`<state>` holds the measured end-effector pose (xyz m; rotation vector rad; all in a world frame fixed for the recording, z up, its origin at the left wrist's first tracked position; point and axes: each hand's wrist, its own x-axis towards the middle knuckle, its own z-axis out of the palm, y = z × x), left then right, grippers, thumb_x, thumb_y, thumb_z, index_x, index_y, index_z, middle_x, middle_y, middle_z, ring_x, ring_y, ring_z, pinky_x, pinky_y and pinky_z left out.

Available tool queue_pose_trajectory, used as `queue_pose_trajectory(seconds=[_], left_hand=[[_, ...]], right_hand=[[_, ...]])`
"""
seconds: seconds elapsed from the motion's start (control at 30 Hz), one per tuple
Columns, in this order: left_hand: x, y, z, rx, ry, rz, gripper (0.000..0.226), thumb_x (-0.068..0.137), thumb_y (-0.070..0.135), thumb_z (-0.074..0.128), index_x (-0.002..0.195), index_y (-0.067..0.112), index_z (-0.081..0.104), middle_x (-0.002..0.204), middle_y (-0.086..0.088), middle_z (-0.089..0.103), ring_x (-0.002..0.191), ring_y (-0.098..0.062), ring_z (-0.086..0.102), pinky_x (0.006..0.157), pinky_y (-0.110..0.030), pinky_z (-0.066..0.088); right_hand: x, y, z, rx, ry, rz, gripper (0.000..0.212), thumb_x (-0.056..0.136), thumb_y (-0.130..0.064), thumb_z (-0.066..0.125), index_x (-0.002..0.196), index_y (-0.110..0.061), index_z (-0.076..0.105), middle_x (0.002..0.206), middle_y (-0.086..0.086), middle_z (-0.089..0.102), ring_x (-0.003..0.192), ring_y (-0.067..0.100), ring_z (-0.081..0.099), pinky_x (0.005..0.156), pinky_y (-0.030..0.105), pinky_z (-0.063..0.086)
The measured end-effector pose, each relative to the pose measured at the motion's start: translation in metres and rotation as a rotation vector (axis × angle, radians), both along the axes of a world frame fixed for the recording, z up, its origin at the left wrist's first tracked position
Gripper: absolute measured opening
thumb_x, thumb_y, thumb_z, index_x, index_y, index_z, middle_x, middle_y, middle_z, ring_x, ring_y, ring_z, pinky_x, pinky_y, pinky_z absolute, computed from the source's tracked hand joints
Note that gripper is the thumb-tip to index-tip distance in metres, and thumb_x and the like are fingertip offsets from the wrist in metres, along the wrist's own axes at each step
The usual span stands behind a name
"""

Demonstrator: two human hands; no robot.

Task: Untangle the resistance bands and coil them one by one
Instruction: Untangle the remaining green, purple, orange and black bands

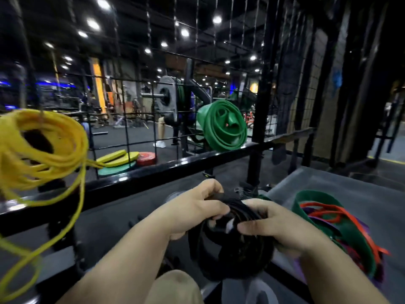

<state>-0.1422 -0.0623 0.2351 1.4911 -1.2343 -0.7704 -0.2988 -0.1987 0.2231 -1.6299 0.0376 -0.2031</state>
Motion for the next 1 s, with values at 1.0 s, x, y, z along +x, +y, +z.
queue_pose_trajectory(seconds=[1.0], left_hand=[[0.022, 0.108, 0.03, -0.478, 0.353, 0.505, 0.027, 0.071, 0.0, 0.063, 0.097, 0.004, 0.062, 0.06, -0.003, 0.06, 0.05, -0.014, 0.053, 0.049, -0.021, 0.043]], right_hand=[[0.118, 0.109, 0.054, 0.04, -0.388, -0.131, 0.034, 0.088, -0.013, 0.065, 0.121, -0.006, 0.058, 0.076, 0.011, 0.066, 0.066, 0.02, 0.062, 0.064, 0.032, 0.053]])
